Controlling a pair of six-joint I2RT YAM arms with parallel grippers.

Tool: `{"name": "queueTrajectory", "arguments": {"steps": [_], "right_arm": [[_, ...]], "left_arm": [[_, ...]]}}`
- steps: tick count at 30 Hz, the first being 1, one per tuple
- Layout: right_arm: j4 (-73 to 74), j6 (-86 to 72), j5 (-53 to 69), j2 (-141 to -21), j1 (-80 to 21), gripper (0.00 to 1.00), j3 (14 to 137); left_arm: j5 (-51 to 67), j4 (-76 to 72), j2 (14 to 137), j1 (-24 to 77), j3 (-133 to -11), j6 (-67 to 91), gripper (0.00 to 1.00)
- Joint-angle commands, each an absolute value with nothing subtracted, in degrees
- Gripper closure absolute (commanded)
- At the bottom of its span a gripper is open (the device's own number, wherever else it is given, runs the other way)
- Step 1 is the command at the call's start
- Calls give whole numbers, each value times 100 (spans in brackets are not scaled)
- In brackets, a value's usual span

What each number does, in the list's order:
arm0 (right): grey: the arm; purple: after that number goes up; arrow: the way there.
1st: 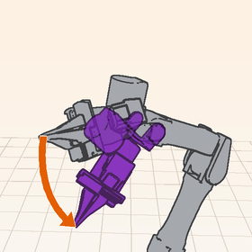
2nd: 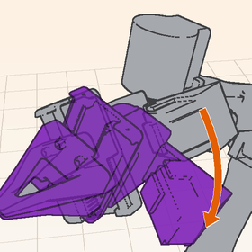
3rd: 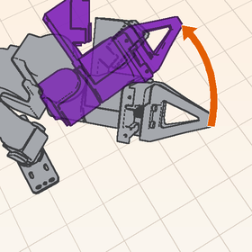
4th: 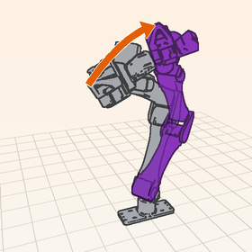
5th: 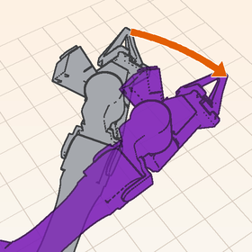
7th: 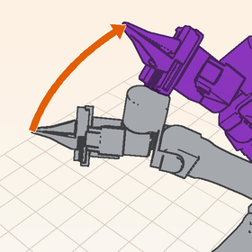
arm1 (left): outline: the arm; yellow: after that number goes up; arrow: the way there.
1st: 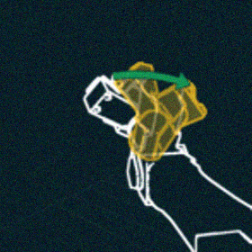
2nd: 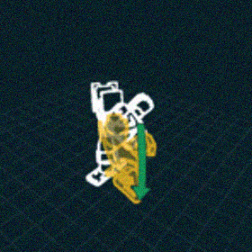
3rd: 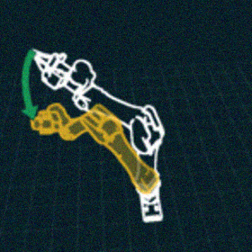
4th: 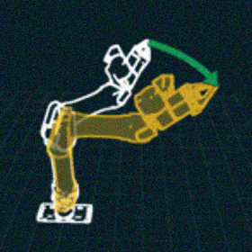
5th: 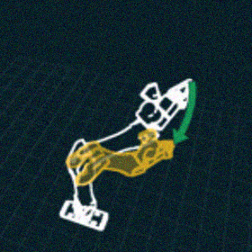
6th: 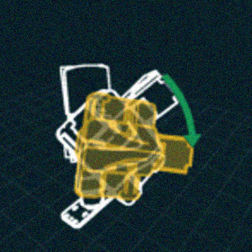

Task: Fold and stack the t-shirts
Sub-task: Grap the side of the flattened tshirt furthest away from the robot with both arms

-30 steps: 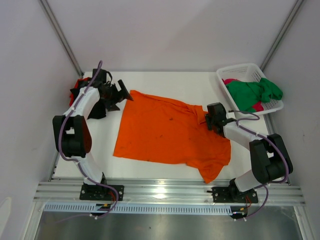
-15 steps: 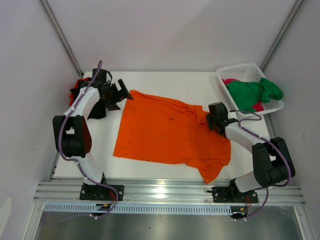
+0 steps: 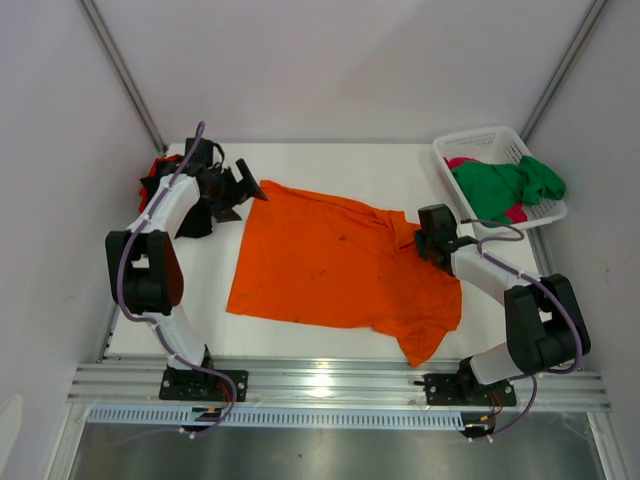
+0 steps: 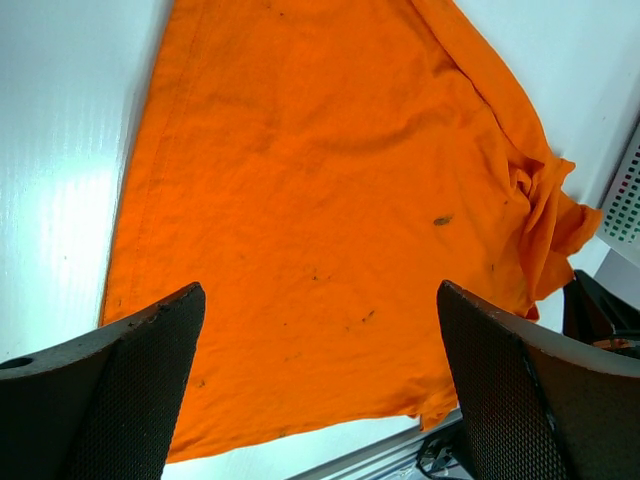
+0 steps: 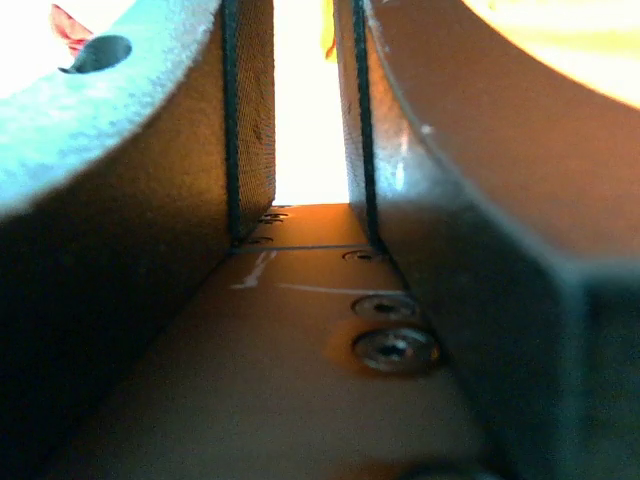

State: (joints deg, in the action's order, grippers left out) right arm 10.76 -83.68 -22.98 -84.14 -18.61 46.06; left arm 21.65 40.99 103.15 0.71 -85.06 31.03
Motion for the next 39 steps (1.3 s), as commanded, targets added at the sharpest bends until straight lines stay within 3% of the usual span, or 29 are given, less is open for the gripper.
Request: {"name": "queueTrajectory", "arguments": {"steps": [1, 12, 23, 39], "right_arm": [[923, -8341, -2277, -8481, -1846, 76, 4790], [914, -8358, -2083, -8842, -1819, 71, 4904], [773, -7972, -2074, -8921, -1793, 99, 5036], [888, -7243, -2153, -8420, -1643, 100, 5194]], "left_arm": [[2232, 4008, 10257, 53, -8508, 3111, 0], [2162, 4148, 10371, 53, -8736, 3067, 1], [2171, 4122, 10468, 61, -8842, 3138, 1], [2171, 4131, 10687, 53, -9000, 3182, 1]]}}
